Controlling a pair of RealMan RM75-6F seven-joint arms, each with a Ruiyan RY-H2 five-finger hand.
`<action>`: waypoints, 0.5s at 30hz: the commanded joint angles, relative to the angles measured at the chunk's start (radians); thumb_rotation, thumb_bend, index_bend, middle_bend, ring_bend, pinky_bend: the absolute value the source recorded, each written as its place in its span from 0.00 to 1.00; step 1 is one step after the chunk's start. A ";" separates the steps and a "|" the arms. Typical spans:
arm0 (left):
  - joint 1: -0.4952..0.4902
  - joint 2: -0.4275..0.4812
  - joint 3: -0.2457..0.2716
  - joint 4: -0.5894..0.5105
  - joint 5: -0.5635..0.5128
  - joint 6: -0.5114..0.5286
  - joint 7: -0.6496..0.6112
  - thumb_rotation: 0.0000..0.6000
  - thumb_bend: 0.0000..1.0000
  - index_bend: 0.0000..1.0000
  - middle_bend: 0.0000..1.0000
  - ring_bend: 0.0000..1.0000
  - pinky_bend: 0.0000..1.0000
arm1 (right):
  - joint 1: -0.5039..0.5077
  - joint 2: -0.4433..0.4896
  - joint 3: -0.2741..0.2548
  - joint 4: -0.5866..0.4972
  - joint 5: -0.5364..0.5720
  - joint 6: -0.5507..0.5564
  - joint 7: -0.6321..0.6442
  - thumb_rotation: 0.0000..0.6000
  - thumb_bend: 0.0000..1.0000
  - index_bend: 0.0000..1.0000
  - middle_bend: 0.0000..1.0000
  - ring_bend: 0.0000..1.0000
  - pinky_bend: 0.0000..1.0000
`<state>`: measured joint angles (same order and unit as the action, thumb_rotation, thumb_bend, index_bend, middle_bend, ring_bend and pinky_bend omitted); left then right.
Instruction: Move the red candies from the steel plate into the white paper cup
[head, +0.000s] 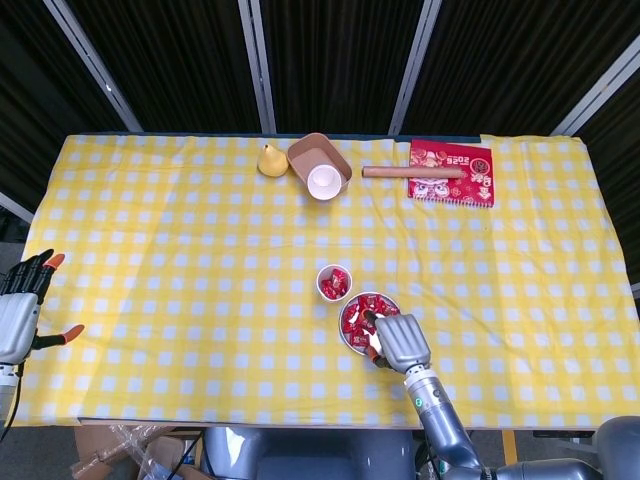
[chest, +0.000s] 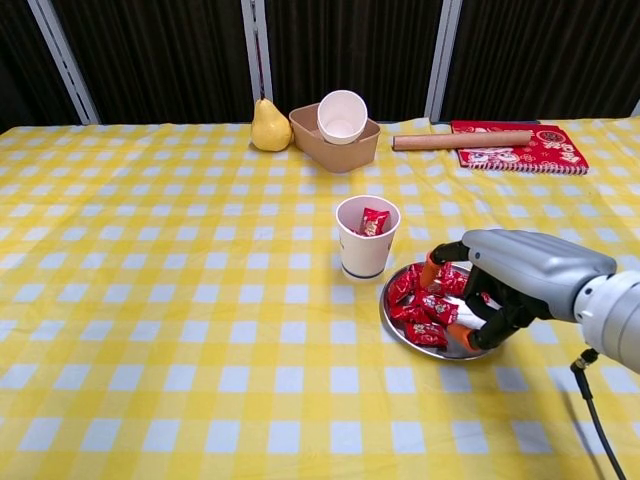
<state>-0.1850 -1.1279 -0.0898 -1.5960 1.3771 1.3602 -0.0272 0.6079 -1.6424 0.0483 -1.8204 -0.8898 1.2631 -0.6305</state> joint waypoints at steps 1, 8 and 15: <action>0.000 0.000 0.000 0.000 -0.001 -0.001 -0.001 1.00 0.00 0.00 0.00 0.00 0.00 | -0.003 -0.011 0.003 0.018 0.001 -0.014 0.010 1.00 0.42 0.32 0.85 0.92 0.95; -0.001 0.001 0.000 -0.001 -0.003 -0.004 -0.001 1.00 0.00 0.00 0.00 0.00 0.00 | -0.009 -0.032 0.009 0.049 -0.014 -0.035 0.030 1.00 0.41 0.32 0.85 0.92 0.95; -0.001 0.001 -0.002 -0.003 -0.007 -0.005 0.000 1.00 0.00 0.00 0.00 0.00 0.00 | -0.011 -0.061 0.025 0.095 -0.019 -0.057 0.051 1.00 0.40 0.36 0.85 0.92 0.95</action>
<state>-0.1855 -1.1265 -0.0915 -1.5988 1.3700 1.3548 -0.0274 0.5975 -1.6996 0.0695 -1.7307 -0.9087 1.2098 -0.5839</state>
